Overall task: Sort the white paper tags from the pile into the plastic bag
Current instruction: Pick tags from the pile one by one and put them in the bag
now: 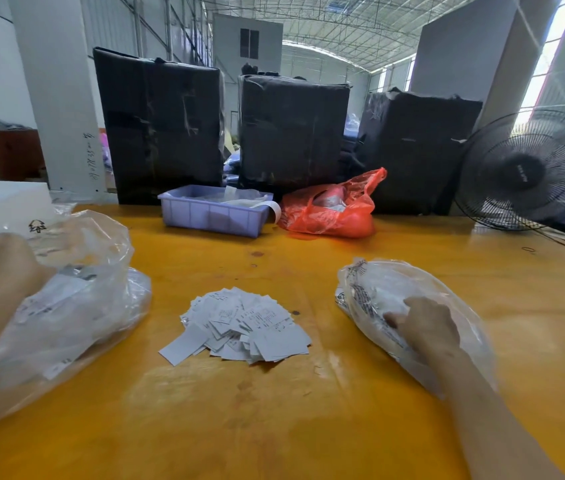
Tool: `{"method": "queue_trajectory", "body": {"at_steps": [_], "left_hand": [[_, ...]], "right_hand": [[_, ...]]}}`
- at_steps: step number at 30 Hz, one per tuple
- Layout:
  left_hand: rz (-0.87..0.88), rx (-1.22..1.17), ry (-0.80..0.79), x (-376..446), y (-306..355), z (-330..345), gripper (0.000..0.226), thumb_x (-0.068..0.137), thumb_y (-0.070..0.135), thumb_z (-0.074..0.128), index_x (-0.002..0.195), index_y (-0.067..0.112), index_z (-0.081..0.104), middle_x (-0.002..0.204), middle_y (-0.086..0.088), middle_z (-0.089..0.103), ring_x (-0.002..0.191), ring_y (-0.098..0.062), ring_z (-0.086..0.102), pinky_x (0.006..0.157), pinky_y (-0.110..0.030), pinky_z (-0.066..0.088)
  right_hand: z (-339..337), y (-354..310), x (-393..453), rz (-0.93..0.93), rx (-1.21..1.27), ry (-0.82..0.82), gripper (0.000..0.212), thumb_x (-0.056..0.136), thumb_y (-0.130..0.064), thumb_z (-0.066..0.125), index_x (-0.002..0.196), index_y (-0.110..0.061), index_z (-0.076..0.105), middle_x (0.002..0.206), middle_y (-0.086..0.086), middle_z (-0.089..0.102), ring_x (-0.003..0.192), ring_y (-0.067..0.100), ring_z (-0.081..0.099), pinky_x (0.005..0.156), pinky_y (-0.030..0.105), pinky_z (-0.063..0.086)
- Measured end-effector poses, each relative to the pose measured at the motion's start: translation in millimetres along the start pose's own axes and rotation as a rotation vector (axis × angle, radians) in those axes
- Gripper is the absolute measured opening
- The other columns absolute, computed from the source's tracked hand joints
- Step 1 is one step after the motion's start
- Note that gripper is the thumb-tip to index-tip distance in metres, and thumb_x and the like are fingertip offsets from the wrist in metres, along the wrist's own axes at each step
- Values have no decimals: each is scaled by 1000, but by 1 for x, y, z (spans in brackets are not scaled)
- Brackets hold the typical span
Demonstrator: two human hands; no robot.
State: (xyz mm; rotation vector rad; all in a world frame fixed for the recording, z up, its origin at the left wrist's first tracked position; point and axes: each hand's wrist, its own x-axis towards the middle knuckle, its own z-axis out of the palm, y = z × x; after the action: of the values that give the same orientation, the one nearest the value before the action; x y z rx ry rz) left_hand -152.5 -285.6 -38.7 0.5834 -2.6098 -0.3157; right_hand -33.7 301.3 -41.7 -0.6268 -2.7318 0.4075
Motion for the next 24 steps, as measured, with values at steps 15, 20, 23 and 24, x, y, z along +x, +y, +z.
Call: {"method": "queue_trajectory", "body": {"at_steps": [15,20,23,24], "left_hand": [[442,-627,-17,-184,194,-96,25,87,25,66,106,8,67,95,-4,66,85,-19,61,67,-23,47],[338,-1145,-774,-224,226,-73,52,69,54,55,98,12,66,92,0,71,87,-17,67,69,-21,54],[346,-1127,-1027,-230,225,-60,38,65,50,68,83,17,74,84,-6,73,81,-14,69,78,-26,55],[366,-1087,-1037,-230,223,-57,29,67,42,74,83,18,75,82,-8,73,77,-13,68,75,-24,56]], "right_hand": [[-27,-43,-22,-216,1159,-18,10,86,-12,65,77,-9,69,69,4,71,59,11,64,54,18,49],[-21,-93,-66,-289,1248,-710,16,83,-20,64,81,-4,68,61,1,66,54,8,57,54,19,43],[-17,-103,-81,-423,1130,-798,23,92,-19,56,80,-2,65,60,3,61,52,8,53,52,19,38],[-16,-104,-83,-452,1082,-778,25,93,-21,55,79,-3,65,60,3,61,52,9,53,51,18,38]]}}
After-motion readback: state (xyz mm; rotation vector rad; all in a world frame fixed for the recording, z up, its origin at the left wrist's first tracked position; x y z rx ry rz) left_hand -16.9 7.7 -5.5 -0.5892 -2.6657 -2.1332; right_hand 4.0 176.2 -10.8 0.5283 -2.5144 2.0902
